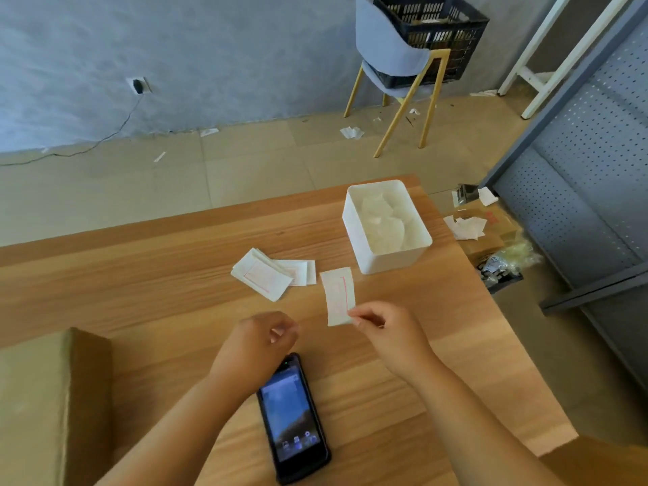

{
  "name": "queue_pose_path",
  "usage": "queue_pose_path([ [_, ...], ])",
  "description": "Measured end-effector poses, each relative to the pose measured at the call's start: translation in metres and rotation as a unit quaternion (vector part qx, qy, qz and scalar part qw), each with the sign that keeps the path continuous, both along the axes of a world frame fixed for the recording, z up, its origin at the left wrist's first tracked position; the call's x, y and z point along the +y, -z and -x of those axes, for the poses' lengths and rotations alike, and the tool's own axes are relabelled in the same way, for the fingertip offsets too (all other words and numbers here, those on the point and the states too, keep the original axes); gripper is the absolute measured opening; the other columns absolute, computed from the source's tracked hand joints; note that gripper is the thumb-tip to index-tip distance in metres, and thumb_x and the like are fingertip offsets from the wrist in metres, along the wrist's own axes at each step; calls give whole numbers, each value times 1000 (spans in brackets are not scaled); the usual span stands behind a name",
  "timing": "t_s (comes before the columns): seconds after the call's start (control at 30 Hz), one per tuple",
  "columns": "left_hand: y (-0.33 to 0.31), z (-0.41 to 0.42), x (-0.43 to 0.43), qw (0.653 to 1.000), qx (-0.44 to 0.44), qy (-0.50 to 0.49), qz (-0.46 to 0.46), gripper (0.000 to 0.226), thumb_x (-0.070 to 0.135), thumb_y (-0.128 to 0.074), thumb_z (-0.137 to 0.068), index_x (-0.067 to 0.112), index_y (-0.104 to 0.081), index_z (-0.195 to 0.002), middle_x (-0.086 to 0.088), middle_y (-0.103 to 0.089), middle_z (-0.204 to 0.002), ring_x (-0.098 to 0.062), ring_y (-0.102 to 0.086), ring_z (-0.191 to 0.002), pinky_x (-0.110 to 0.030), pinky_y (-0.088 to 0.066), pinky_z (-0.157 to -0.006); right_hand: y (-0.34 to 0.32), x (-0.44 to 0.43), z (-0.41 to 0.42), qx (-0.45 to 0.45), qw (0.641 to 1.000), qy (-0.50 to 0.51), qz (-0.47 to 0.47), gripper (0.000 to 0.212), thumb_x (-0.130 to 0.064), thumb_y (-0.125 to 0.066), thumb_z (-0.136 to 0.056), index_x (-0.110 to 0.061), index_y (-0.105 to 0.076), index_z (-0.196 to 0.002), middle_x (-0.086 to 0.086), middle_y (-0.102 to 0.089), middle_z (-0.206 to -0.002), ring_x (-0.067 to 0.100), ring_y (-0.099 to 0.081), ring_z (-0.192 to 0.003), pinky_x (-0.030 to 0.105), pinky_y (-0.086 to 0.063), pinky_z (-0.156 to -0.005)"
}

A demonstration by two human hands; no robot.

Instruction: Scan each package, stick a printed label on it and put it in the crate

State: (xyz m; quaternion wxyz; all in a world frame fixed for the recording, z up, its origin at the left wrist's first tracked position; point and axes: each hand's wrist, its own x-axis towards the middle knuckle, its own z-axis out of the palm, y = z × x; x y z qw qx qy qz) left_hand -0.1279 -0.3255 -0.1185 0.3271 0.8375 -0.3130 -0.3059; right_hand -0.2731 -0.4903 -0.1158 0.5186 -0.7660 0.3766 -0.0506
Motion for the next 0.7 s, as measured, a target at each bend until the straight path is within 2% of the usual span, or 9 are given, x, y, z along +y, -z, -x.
queue_pose_path([
  [0.07,2,1,32,999,32,-43,7,15,39,-62,-85,42,-63,-70,21,-65,-73,15,-54,-77,-3,-38,-58,0,28,-11,1,999,-25,-30,25,-17,-68,-87,-42,-67,-86,-24,-67,-90,-16,-58,-87,3,-44,-70],
  [0.13,4,-1,60,994,65,-90,15,19,43,-60,-85,38,-65,-67,16,-67,-69,7,-59,-71,-9,-39,-57,-2,57,-23,-5,998,-48,-50,30,-16,-70,-85,-45,-66,-88,-23,-68,-93,-12,-60,-89,9,-47,-77],
  [0.23,4,-7,98,981,128,-146,21,33,51,-53,-87,26,-70,-73,6,-71,-74,-8,-65,-67,-27,-49,-63,-4,105,-39,-24,993,-82,-78,36,-10,-73,-82,-44,-66,-93,-16,-71,-96,-5,-63,-92,15,-50,-81],
  [0.33,2,-12,138,967,171,-182,45,30,47,-55,-87,24,-72,-75,4,-72,-76,-9,-65,-69,-25,-46,-64,-4,152,-51,-23,990,-109,-81,35,-12,-73,-83,-43,-68,-98,-13,-71,-99,-2,-63,-95,23,-49,-88],
  [0.47,0,-18,187,955,173,-229,78,14,28,-63,-86,22,-68,-75,4,-73,-75,-10,-65,-69,-30,-49,-68,-5,201,-61,-14,987,-138,-82,35,-15,-66,-89,-48,-67,-99,-20,-68,-106,-5,-60,-102,22,-48,-92],
  [0.57,-1,-24,224,954,163,-241,78,13,27,-64,-84,21,-65,-72,-1,-72,-76,-21,-66,-73,-37,-52,-71,-8,235,-70,-3,984,-159,-82,32,-19,-65,-90,-49,-67,-100,-22,-67,-108,-7,-59,-101,21,-48,-90],
  [0.63,-2,-27,248,958,145,-235,72,14,26,-63,-84,20,-62,-71,-5,-70,-77,-25,-65,-74,-39,-52,-68,-9,255,-76,-8,985,-155,-77,28,-20,-65,-89,-46,-68,-101,-23,-67,-107,-5,-59,-101,23,-49,-89],
  [0.7,-2,-31,270,959,131,-240,77,12,21,-60,-82,16,-58,-71,-9,-69,-76,-26,-63,-69,-33,-47,-60,-10,273,-82,-11,988,-140,-57,22,-25,-66,-88,-43,-68,-101,-24,-66,-106,-5,-58,-100,23,-48,-87],
])
